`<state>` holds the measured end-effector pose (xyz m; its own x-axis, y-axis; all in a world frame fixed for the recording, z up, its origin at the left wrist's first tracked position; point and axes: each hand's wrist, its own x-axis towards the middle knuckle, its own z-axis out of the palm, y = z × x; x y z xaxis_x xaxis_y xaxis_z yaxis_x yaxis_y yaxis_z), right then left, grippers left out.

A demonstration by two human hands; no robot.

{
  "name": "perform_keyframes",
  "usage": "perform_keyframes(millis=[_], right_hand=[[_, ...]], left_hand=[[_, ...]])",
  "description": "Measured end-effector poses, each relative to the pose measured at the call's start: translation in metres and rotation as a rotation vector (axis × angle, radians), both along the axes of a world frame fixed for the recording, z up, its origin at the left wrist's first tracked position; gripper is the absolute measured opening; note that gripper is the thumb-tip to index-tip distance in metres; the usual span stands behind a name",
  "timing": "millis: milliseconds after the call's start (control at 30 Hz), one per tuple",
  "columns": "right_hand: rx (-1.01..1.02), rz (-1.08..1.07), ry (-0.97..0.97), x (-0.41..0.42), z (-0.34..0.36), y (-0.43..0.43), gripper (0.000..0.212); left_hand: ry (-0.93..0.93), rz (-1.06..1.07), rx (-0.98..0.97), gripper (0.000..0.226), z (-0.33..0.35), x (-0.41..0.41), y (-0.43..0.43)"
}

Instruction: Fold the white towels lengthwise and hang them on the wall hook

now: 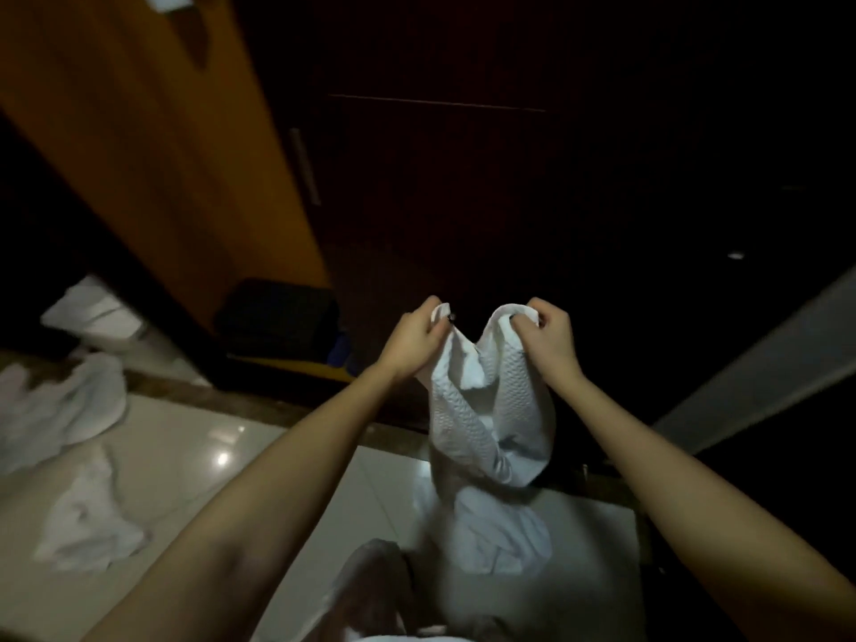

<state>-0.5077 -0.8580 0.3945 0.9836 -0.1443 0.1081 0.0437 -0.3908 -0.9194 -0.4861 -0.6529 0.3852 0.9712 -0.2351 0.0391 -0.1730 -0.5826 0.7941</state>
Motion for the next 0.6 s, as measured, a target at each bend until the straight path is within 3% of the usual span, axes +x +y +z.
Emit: perform_keyframes(millis=[200, 367, 600], right_hand=[[-0.019, 0.236, -0.004, 0.063, 0.026, 0.134, 0.028], [-0.081, 0.342, 0.013, 0.102, 0.026, 0.244, 0.019], [-0.122, 0.449, 0.127, 0.158, 0.033, 0.408, 0.020]], left_hand=[[-0.060, 0.390, 0.071, 0.027, 0.020, 0.011, 0.153], [-0.084, 0.514, 0.044, 0.033, 0.016, 0.026, 0.268], [-0.035, 0.606, -0.088, 0.024, 0.021, 0.070, 0.417]])
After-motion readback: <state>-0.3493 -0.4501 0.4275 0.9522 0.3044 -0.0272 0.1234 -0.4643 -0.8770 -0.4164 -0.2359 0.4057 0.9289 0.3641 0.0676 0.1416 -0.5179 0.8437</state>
